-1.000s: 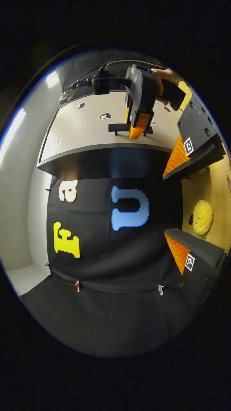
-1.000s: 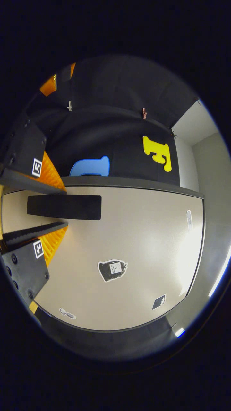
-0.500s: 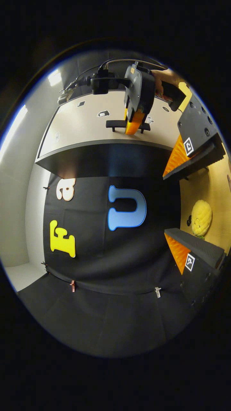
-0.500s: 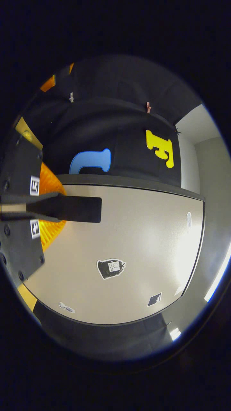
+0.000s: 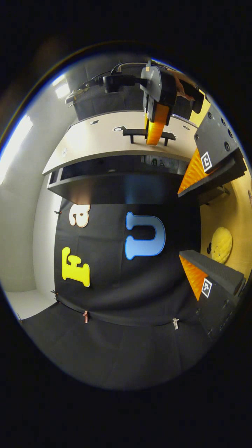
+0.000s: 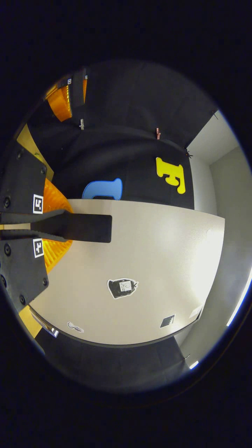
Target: Open the cabinet door with the right hand, grasp the bottle in the cabinet with the left hand and place it on the coaster, then close the cabinet door with the right hand.
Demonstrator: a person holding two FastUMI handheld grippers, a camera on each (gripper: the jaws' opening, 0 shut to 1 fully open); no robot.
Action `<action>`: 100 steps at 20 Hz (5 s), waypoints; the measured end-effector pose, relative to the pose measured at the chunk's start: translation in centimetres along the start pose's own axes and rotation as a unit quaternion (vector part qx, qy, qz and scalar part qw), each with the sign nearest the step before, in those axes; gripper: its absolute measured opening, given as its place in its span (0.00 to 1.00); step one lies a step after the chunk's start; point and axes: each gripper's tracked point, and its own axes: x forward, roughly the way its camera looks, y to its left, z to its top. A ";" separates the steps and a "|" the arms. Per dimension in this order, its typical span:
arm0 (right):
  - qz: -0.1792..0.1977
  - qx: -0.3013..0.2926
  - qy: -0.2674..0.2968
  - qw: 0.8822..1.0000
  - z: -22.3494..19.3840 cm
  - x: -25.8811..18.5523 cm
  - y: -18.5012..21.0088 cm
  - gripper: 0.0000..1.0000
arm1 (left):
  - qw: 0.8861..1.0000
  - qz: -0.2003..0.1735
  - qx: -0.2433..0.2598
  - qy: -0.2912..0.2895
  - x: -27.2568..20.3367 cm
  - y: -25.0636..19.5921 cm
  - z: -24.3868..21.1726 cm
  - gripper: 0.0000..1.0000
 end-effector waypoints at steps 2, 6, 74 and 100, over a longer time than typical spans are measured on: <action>0.013 0.009 0.007 1.000 0.4 -1.8 -0.2 0.11 | 1.000 -0.004 0.002 0.001 -1.1 -1.6 0.1 0.94; 0.036 0.015 0.012 0.999 0.9 -5.0 -1.1 0.11 | 1.000 -0.013 -0.003 0.000 -2.3 -5.3 0.6 0.94; -0.225 0.032 -0.053 0.972 6.6 -27.9 -26.4 0.44 | 0.992 -0.113 0.038 0.035 32.3 -28.9 -6.7 0.94; -0.124 0.021 -0.050 0.991 7.7 -26.2 -17.6 0.52 | 0.985 -0.169 0.009 0.013 25.3 -24.9 -3.3 0.76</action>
